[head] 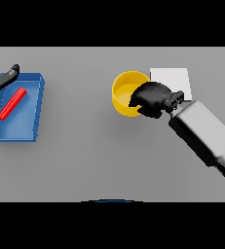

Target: Pick up the red beaker and tilt it to pour out 1 green nut into yellow bowl. Pick up the yellow bowl and place it on the metallic measuring scale.

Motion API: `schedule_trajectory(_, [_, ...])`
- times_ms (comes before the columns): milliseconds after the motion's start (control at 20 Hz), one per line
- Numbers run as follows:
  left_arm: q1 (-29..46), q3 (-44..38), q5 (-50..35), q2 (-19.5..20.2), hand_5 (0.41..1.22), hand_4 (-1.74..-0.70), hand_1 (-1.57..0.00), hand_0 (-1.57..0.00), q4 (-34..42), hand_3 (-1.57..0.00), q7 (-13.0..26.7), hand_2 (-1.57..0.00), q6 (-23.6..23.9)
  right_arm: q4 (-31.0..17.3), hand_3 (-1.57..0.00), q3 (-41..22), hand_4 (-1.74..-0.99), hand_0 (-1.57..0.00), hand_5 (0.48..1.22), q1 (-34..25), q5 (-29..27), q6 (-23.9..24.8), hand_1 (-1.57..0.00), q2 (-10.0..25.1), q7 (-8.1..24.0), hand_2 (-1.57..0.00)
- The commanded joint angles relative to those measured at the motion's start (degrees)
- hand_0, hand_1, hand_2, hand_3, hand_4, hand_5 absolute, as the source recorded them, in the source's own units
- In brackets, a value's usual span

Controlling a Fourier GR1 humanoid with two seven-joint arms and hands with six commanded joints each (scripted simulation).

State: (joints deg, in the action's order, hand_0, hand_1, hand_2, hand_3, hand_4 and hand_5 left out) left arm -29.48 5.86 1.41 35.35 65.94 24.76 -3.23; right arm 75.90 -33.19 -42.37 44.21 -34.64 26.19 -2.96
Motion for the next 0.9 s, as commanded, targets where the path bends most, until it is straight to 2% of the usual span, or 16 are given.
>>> schedule_trajectory(0, [-0.19,-0.21,-0.08,-0.04,0.710,-0.81,0.00,0.00,-0.92,0.00,0.27,0.00,-0.08,-0.09,-1.19,0.77,-1.740,-1.54,1.220,-0.39,-0.21,-0.16,-1.57,1.20,-0.42,-1.49])
schedule_trajectory(150, [0.46,0.15,-0.50,-0.81,0.728,-0.83,0.00,0.00,0.97,0.00,1.52,0.00,0.45,-3.53,-1.17,2.84,-1.741,-1.55,1.220,-1.92,0.44,4.00,-1.57,2.25,-0.80,-1.52])
schedule_trajectory(300, [0.57,-0.15,-0.83,-0.31,0.737,-0.84,0.00,0.00,2.17,0.00,3.14,0.00,0.57,-9.19,-1.15,4.24,-1.741,-1.56,1.221,-3.71,1.25,7.93,-1.57,3.63,-3.09,-1.54])
schedule_trajectory(450, [1.21,0.03,-0.76,-0.10,0.754,-0.85,0.00,0.00,2.76,0.00,3.44,0.00,0.46,-14.31,-1.16,5.73,-1.741,-1.57,1.221,-5.07,2.55,11.00,-1.57,4.29,-3.47,-1.55])
schedule_trajectory(700, [1.91,-0.09,-1.28,-0.06,0.768,-0.86,0.00,0.00,4.56,0.00,5.89,0.00,0.86,-23.72,-1.16,7.92,-1.741,-1.57,1.221,-6.46,3.53,14.30,-1.57,3.73,-4.68,-1.53])
schedule_trajectory(850, [1.32,0.39,-0.37,-0.41,0.784,-0.86,0.00,0.00,3.40,0.00,5.70,0.00,1.20,-29.18,-1.21,8.72,-1.741,-1.57,1.221,-7.13,4.20,17.22,-1.57,2.47,-5.61,-1.48])
